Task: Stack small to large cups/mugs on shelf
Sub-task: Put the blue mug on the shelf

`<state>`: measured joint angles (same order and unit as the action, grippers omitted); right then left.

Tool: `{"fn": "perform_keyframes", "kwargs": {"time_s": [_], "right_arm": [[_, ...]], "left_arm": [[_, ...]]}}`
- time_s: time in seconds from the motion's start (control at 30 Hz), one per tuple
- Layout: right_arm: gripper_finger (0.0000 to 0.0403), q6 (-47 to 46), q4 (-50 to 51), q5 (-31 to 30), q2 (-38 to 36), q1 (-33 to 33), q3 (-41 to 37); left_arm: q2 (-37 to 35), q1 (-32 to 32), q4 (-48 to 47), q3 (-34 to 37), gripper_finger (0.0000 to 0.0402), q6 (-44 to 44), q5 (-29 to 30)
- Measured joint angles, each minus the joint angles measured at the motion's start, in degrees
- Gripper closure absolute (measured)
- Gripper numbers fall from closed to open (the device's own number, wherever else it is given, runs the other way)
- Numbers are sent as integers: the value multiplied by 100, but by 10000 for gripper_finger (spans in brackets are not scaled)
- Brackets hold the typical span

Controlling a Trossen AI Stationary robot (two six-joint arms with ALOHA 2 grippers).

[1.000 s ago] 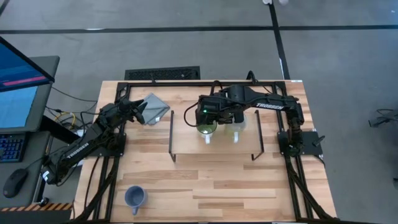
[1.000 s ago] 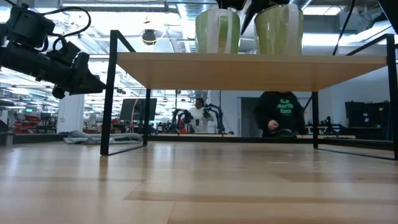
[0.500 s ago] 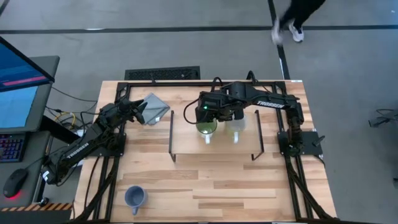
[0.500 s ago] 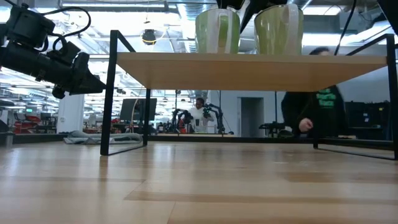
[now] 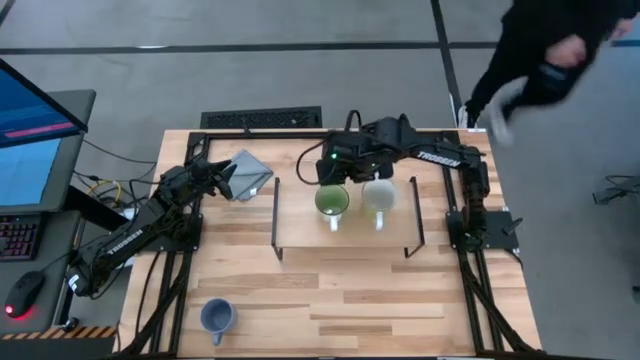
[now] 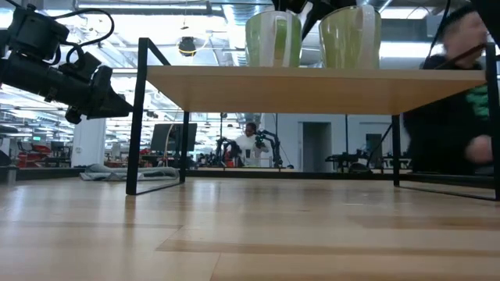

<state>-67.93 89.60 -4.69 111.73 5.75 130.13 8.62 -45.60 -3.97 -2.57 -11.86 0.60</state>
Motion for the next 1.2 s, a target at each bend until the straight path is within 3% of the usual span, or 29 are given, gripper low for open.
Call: {"fn": "perform_keyframes", "kwargs": {"time_s": [0.2,0.4,0.57,0.77,0.97,1.2], "right_arm": [[182,792,-68,-541,6,275,297],[182,2546,-605,-1689,-4,621,490],[182,4326,-1071,-2208,-6,953,481],[182,5495,-1169,-3078,-8,1440,476],[182,6760,-1311,-2898,-8,2150,476],[182,7176,-1779,-1046,-6,2763,470]], "left_arm": [[2,-2,72,7,277,2,52],[0,-2,103,9,277,0,169],[0,-2,117,9,277,2,334],[0,-2,120,9,277,2,339],[0,-2,70,4,277,0,280],[0,-2,46,0,277,-134,238]]}}
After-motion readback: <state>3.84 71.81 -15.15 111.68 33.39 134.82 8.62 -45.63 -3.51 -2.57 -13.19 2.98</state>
